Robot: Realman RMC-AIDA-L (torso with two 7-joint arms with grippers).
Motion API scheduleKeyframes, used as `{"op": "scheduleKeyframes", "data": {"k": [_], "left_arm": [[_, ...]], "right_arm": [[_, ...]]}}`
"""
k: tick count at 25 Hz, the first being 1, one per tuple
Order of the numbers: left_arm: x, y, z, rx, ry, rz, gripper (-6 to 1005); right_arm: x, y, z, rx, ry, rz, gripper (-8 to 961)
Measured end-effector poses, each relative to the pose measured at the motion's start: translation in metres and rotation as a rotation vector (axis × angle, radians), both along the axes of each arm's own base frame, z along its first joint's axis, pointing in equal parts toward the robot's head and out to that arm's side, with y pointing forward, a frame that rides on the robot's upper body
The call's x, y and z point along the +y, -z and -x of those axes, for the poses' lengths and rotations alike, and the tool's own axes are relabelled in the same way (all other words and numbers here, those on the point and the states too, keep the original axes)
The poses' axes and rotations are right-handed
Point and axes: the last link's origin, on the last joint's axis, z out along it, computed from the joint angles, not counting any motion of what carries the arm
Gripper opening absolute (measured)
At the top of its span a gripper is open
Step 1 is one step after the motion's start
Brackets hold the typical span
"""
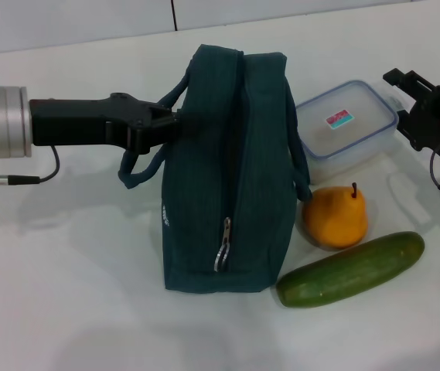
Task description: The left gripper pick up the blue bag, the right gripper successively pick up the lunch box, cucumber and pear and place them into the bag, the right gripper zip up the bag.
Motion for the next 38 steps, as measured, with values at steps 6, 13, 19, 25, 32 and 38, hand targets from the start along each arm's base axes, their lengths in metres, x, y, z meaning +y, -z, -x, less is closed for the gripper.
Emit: {"op": "scheduleKeyframes", "data": {"k": [6, 13, 19, 25, 32, 38], "left_arm": [[0.0, 0.0, 0.001, 0.002, -0.001, -0.003, 46], [0.0, -0.001, 0.002, 0.006, 0.008, -0.01, 47], [0.0, -0.002, 0.004, 0.01, 0.015, -0.019, 47], [0.0, -0.003, 0.005, 0.014, 0.021, -0.025, 46], [0.0, -0.004, 0.007, 0.019, 0.024, -0.03, 46], [0.001, -0.006, 0.007, 0.023, 0.029, -0.037, 47]], "right_arm": [[0.006, 0.001, -0.003, -0.017, 0.031, 0.027, 507], [0.013, 0.003, 0.0, -0.037, 0.028, 0.046, 499], [0.014, 0.003, 0.001, -0.044, 0.022, 0.047, 492], [0.014, 0.004, 0.003, -0.041, 0.02, 0.049, 485], [0.013, 0.008, 0.002, -0.034, 0.029, 0.057, 477], [0.01, 0.007, 0.0, -0.016, 0.045, 0.039, 239]]}}
